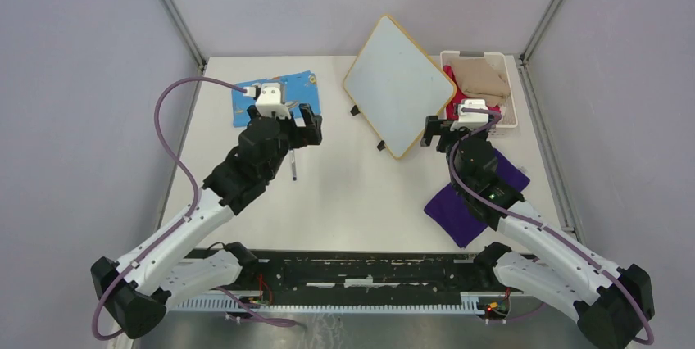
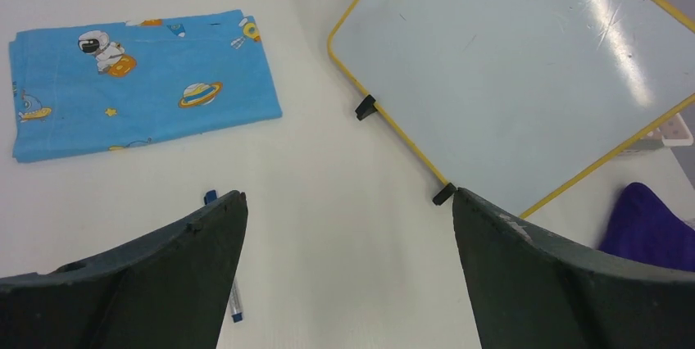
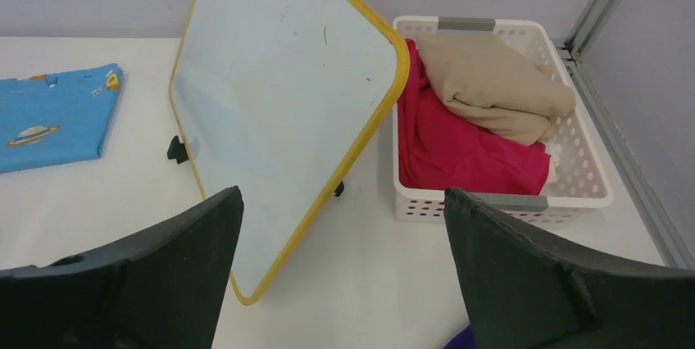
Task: Write a sentence on the whiteboard
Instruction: Adjust the whiteboard stand at the center of the board.
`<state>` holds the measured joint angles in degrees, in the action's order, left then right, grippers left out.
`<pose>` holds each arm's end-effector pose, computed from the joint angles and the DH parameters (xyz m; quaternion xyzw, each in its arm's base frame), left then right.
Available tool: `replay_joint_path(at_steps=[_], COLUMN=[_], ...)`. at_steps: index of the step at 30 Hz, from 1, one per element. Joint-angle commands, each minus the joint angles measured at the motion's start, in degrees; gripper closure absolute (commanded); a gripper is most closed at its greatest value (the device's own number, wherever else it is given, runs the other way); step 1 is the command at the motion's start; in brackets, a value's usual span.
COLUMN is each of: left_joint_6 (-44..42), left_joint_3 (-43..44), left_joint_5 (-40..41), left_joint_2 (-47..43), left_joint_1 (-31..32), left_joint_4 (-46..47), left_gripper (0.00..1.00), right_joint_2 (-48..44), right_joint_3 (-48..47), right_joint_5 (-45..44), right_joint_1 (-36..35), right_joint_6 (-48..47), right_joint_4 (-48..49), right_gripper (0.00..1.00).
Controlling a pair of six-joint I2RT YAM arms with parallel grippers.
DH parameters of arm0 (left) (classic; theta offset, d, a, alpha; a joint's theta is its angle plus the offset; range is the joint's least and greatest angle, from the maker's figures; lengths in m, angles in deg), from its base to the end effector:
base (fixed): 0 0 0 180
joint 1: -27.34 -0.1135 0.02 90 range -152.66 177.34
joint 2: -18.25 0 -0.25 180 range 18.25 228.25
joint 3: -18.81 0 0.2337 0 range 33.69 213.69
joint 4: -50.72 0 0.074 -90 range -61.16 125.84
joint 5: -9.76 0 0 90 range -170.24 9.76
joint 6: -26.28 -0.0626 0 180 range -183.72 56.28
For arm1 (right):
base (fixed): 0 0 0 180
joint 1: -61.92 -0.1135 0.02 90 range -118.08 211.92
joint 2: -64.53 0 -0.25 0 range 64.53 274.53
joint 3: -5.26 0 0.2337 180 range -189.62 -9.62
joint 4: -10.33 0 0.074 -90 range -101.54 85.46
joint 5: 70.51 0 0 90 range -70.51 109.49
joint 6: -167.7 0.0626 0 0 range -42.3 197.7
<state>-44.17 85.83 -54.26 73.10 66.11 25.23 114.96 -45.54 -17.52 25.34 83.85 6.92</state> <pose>0.1975 -0.1235 0.3372 -0.0099 0.7768 -0.1406 0.6138 0.1977 0.0998 0.3011 0.0302 0.7213 0.0232 0.6916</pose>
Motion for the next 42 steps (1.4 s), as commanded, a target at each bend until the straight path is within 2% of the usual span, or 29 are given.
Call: replay_joint_path(at_steps=[1,11,17,20,23,28,34,42], left_joint_6=[-0.88,-2.67,-2.94,-2.94,-2.62,-2.16,-1.67,-1.06], left_joint_3=[-0.04,-0.15,-0.36,-0.54,-0.57,-0.39,-0.22,-0.11], left_joint_5=[-0.66,-4.77,-4.84,-4.40,-2.97,-1.16,0.94,2.56], left_joint_2=[-2.82,-2.51,-2.92,-3.27,-3.67,-3.87,-4.37,-5.34], left_joint_1=[0.44,0.62,0.70,0.79,0.81,0.83,0.79,0.81], left_joint_4=[3.42,3.73,3.84,3.91,3.76,3.21,2.61,2.01], left_gripper=[0.00,0.00,0.00,0.00,0.00,0.00,0.00,0.00], right_joint_2=[-0.35,-0.72,-1.30,0.98,4.08,10.51,20.89,29.52], right_joint_3=[-1.87,-1.48,-2.49,-5.22,-6.69,-6.64,-8.35,-10.69], right_joint_5=[1.30,2.46,7.79,5.93,2.48,-3.12,-2.32,-1.37], right_joint_1=[0.06,0.08,-0.02,-1.03,-4.96,-11.78,-15.20,-16.19], right_joint_6=[-0.48,-3.45,-5.46,-3.39,-1.78,4.21,16.15,27.28], right_joint_4=[1.46,1.19,-0.51,-4.70,-7.38,-8.83,-9.85,-6.72], right_gripper=[0.02,0.02,0.02,0.02,0.02,0.02,0.02,0.14])
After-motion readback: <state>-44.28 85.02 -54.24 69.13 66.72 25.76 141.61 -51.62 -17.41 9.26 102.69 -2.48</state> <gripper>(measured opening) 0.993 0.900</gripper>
